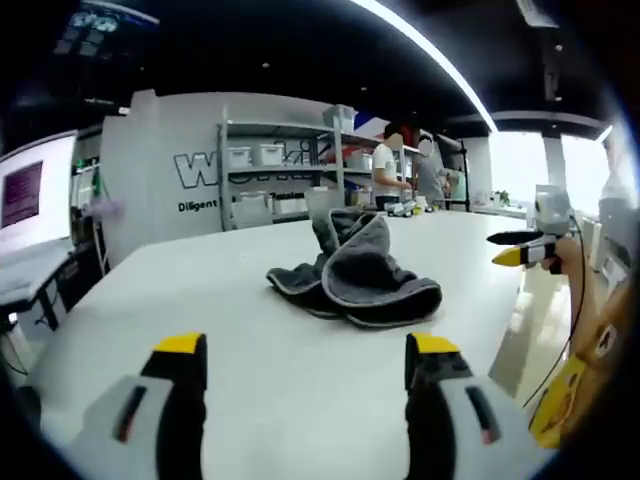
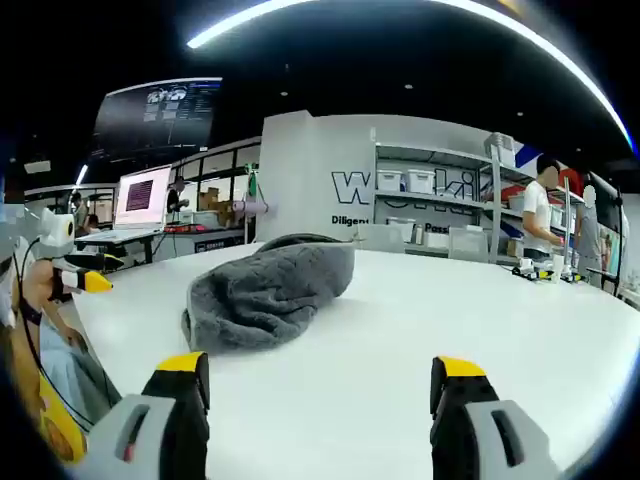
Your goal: Fold the towel on the table until its edges align and the towel forms a compact rectangular stack.
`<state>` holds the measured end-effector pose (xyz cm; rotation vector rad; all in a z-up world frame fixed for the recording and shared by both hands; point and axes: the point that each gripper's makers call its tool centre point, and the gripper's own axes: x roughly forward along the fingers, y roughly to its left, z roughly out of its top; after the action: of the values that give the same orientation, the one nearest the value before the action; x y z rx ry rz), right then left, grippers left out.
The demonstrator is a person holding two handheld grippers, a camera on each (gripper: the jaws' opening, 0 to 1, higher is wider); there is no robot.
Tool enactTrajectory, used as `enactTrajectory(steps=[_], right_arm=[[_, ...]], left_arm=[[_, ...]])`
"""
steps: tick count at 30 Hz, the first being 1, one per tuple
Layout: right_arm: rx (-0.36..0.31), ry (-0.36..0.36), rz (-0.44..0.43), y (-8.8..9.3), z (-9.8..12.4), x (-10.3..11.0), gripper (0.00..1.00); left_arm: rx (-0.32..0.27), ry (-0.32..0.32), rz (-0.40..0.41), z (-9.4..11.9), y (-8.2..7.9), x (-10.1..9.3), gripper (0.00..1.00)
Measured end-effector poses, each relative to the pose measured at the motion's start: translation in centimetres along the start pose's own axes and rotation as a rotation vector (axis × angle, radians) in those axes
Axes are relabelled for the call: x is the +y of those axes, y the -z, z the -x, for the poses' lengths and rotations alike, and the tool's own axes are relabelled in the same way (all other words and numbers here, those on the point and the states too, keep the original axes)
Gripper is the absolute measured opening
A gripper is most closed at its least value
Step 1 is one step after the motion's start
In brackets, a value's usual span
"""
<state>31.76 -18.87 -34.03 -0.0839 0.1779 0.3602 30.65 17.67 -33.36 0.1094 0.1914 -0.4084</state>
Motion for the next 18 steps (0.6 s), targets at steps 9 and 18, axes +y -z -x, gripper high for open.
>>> enactTrajectory(steps=[9,18], right_arm=[[-0.002,0.004,-0.003,0.05,0.16,-0.17,0.96],[-0.002,0.007,-0.006,0.10,0.30,-0.40,0.96]], left_arm=[[-0.001,-0.011,0.003,0.21,0.03,0.23,0.86],[0.003,-0.013,-0.002,0.09,-0.05,0.31,0.86]])
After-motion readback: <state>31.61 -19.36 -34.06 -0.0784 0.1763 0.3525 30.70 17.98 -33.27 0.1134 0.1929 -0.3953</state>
